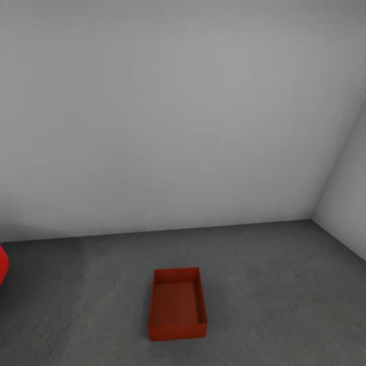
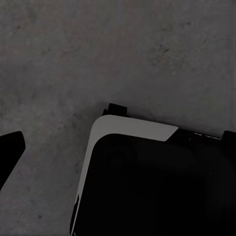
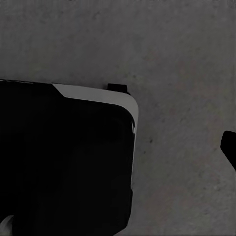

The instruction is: Move the two storage containers from the living room to the garage. In the garage, place one container on the floor and stack the other container on top of it (either order is fine).

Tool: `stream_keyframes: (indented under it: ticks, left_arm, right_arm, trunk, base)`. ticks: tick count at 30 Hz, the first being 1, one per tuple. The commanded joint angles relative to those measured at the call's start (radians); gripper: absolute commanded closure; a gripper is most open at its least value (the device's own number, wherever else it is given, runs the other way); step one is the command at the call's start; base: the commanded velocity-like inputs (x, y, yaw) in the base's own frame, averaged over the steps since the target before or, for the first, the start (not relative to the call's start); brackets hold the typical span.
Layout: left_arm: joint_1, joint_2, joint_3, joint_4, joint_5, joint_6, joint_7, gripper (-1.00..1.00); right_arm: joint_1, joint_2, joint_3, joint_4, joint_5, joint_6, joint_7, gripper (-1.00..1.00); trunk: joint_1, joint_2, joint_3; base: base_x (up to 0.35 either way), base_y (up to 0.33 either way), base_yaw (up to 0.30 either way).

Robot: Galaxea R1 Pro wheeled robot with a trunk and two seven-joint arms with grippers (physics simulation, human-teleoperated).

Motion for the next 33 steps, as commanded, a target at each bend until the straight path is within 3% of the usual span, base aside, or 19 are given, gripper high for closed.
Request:
stream_keyframes:
  ticks: [1, 33]
  left_arm:
    - [-0.001, 0.000, 0.002, 0.001, 0.003, -0.003, 0.001, -1.00]
    - [0.000, -0.001, 0.002, 0.001, 0.004, -0.006, 0.002, -1.00]
  right_arm:
    - [-0.001, 0.001, 0.009, 0.003, -0.009, -0.006, -0.001, -1.00]
    - [0.017, -0.001, 0.009, 0.003, -0.008, -0.006, 0.000, -1.00]
  trunk:
    - [0.000, -0.001, 0.000]
    - [0.000, -0.001, 0.052]
  base:
    - [0.000, 0.000, 0.000]
    - [0.000, 0.000, 0.000]
